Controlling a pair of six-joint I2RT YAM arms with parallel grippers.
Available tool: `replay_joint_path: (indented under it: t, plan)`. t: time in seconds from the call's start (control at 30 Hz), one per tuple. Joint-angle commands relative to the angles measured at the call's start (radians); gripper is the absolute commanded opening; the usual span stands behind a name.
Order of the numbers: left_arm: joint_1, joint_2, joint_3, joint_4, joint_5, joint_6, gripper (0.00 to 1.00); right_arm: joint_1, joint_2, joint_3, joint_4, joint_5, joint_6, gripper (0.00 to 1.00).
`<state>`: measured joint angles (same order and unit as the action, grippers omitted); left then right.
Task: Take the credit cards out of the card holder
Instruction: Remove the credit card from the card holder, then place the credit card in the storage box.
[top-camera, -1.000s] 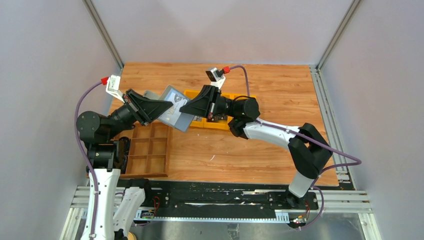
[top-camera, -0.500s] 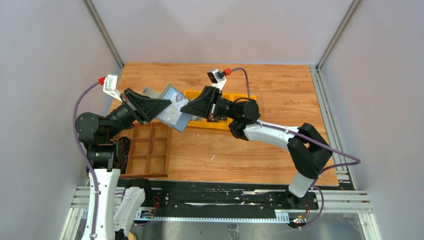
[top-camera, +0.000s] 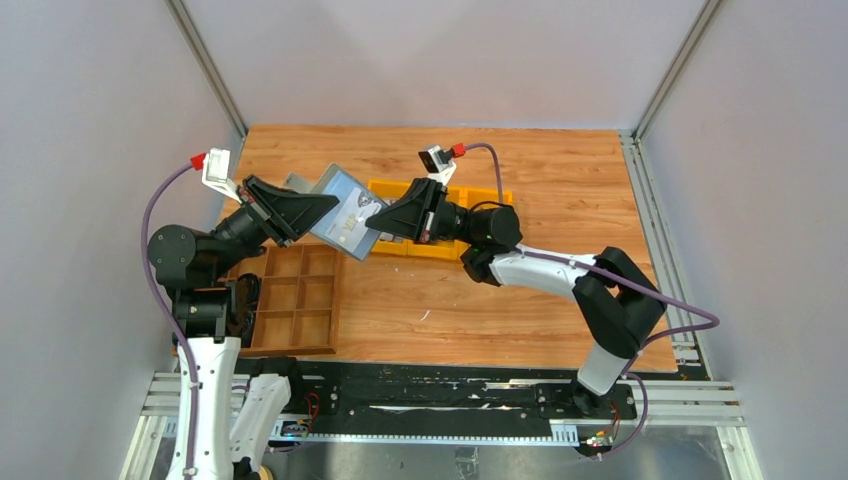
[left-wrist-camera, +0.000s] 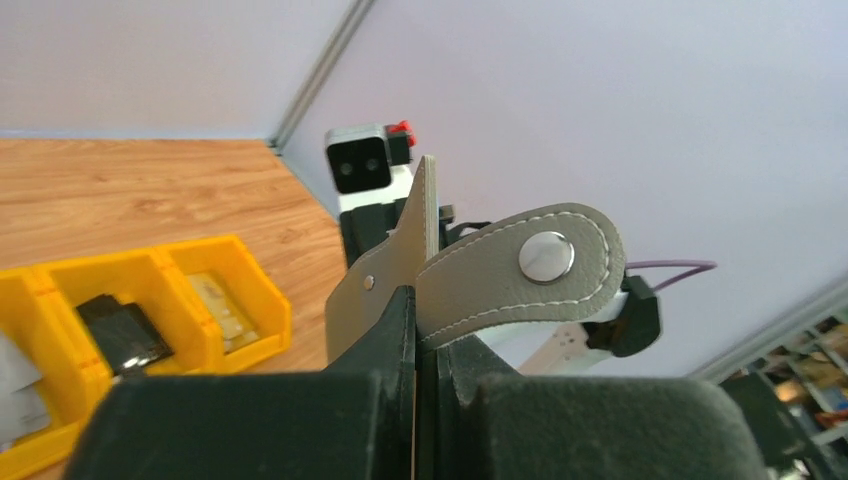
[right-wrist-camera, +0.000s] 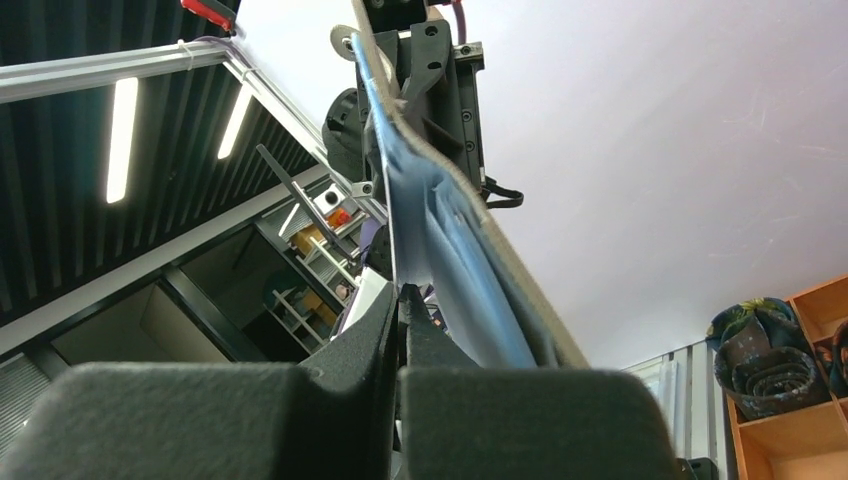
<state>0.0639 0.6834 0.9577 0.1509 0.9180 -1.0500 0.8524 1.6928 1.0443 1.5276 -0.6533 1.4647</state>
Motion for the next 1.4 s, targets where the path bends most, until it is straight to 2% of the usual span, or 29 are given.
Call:
replay_joint_path:
  t: [0.0, 0.1, 0.2, 0.37, 0.43, 0.5, 0.57, 0.6, 0.7, 0.77, 0.97, 1.17, 1.37]
  plan:
    - [0.014, -0.002, 0.064, -0.076, -0.039, 0.147, 0.0, -0.037, -0.041, -0.03, 0.049, -0.035, 0.028, 0.0]
    - [0.014, 0.001, 0.128, -0.267, -0.105, 0.383, 0.0, -0.076, -0.06, -0.051, 0.044, -0.065, 0.044, 0.0]
    - [0.014, 0.006, 0.18, -0.404, -0.155, 0.556, 0.0, -0.115, -0.078, -0.074, 0.026, -0.101, 0.045, 0.0]
    - [0.014, 0.014, 0.207, -0.501, -0.179, 0.683, 0.0, -0.182, -0.1, -0.108, -0.128, -0.179, -0.005, 0.0]
    - [0.014, 0.016, 0.21, -0.51, -0.162, 0.697, 0.0, -0.221, -0.116, -0.125, -0.26, -0.201, -0.065, 0.0]
    - [0.014, 0.016, 0.208, -0.486, -0.075, 0.687, 0.0, -0.264, -0.146, -0.118, -0.45, -0.219, -0.195, 0.0]
    - [0.014, 0.01, 0.189, -0.4, 0.076, 0.624, 0.0, -0.291, -0.198, -0.055, -0.875, -0.166, -0.491, 0.0]
    - [0.014, 0.001, 0.167, -0.323, 0.13, 0.565, 0.0, -0.292, -0.222, -0.002, -1.171, -0.095, -0.708, 0.0]
    - [0.014, -0.036, 0.104, -0.112, 0.226, 0.4, 0.0, -0.301, -0.19, 0.111, -1.485, 0.075, -0.95, 0.0]
    - [0.014, -0.052, 0.088, -0.052, 0.27, 0.362, 0.0, -0.327, -0.152, 0.139, -1.503, 0.073, -0.969, 0.0]
    - [0.009, -0.07, 0.117, -0.044, 0.375, 0.365, 0.0, -0.337, -0.008, 0.226, -1.602, 0.155, -1.062, 0.0]
    - [-0.011, -0.11, 0.128, -0.044, 0.398, 0.432, 0.0, -0.339, 0.117, 0.338, -1.663, 0.194, -1.111, 0.0]
    - [-0.011, -0.115, 0.132, -0.044, 0.398, 0.432, 0.01, -0.34, 0.208, 0.429, -1.719, 0.227, -1.147, 0.0]
